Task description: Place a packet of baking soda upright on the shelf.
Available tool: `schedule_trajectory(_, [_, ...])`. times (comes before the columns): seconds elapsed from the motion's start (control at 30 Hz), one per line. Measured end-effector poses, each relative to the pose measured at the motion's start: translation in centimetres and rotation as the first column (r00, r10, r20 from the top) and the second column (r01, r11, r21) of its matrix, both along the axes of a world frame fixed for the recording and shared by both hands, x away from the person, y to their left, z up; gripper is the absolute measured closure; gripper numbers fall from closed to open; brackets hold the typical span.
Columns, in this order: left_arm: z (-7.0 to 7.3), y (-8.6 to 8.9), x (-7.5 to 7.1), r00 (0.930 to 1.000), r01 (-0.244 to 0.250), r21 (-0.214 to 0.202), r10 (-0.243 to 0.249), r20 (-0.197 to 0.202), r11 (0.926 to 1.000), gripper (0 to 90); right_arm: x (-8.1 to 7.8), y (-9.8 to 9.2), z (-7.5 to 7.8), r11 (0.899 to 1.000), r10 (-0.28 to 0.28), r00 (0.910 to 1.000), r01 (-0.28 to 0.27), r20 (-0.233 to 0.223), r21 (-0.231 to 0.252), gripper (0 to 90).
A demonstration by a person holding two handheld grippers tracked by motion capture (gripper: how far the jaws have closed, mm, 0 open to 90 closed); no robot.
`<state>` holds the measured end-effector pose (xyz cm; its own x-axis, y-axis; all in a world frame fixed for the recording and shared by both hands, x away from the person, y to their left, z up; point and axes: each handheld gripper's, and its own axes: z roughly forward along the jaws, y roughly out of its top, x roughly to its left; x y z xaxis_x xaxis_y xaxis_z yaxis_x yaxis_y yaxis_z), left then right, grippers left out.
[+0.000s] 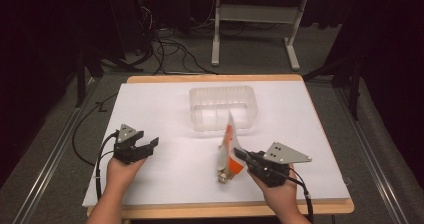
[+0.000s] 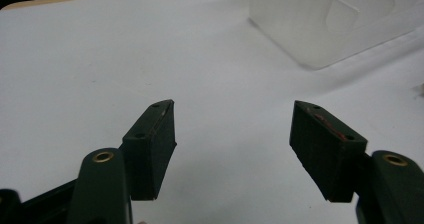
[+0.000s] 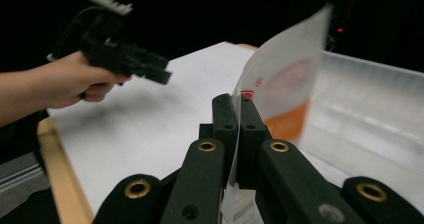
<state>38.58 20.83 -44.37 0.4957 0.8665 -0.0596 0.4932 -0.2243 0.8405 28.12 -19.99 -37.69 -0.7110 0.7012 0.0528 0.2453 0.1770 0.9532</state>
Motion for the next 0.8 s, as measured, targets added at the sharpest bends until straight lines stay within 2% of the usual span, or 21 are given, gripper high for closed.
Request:
schedule_trajectory(0.1, [0.0,0.1,0.0,1.0,-0.001,-0.001,0.001,0.0,1.0,35.3,0.0,-1.8,0.5,0.998,-0.054,0.9979,0.055,0.035,-0.013,90.0])
schedule_trajectory(0.27, [0.1,0.1,0.0,1.0,-0.004,-0.006,0.004,0.002,1.0,35.3,0.0,-5.5,1.1,0.988,-0.154,0.9872,0.154,0.043,0.002,90.0])
schedule_trajectory(0.3, [0.1,0.1,0.0,1.0,-0.004,-0.006,0.004,0.002,1.0,35.3,0.0,-5.5,1.1,0.988,-0.154,0.9872,0.154,0.043,0.002,90.0])
schedule_trajectory(0.37, [0.1,0.1,0.0,1.0,-0.003,-0.007,0.003,0.004,1.0,35.3,0.0,-6.7,1.3,0.982,-0.19,0.9803,0.19,0.054,0.005,90.0])
schedule_trajectory(0.4, [0.0,0.1,0.0,1.0,-0.002,0.0,0.002,-0.001,1.0,35.3,0.2,-8.1,1.4,0.975,-0.223,0.9733,0.222,0.053,0.024,90.0])
schedule_trajectory(0.43, [0.0,0.1,0.0,1.0,-0.003,-0.002,0.003,-0.002,1.0,35.2,0.3,-8.7,1.4,0.97,-0.245,0.9678,0.244,0.059,0.021,90.0])
schedule_trajectory(0.53, [-0.1,0.0,0.0,1.0,-0.003,-0.001,0.003,-0.003,1.0,35.2,0.9,-9.6,1.1,0.962,-0.273,0.9606,0.273,0.051,0.016,90.0])
schedule_trajectory(0.6, [-0.1,0.0,0.0,1.0,-0.003,-0.002,0.003,-0.002,1.0,35.2,1.3,-9.8,0.9,0.962,-0.274,0.9603,0.274,0.054,0.001,90.0])
schedule_trajectory(0.67, [0.0,0.1,0.0,1.0,-0.004,-0.002,0.004,-0.002,1.0,35.3,1.6,-9.6,0.4,0.97,-0.243,0.9692,0.243,0.041,0.012,90.0])
schedule_trajectory(0.7, [0.0,0.1,0.0,1.0,-0.004,-0.002,0.004,-0.002,1.0,35.2,1.6,-9.6,0.4,0.97,-0.243,0.9692,0.243,0.041,0.012,90.0])
schedule_trajectory(0.73, [0.0,0.1,0.0,1.0,-0.005,-0.004,0.005,-0.003,1.0,35.2,1.6,-9.0,0.0,0.976,-0.216,0.9756,0.217,0.039,-0.018,90.0])
schedule_trajectory(0.8, [0.0,0.2,0.0,1.0,-0.006,-0.008,0.006,-0.003,1.0,35.2,1.5,-8.5,-0.2,0.98,-0.198,0.9799,0.199,0.023,-0.029,90.0])
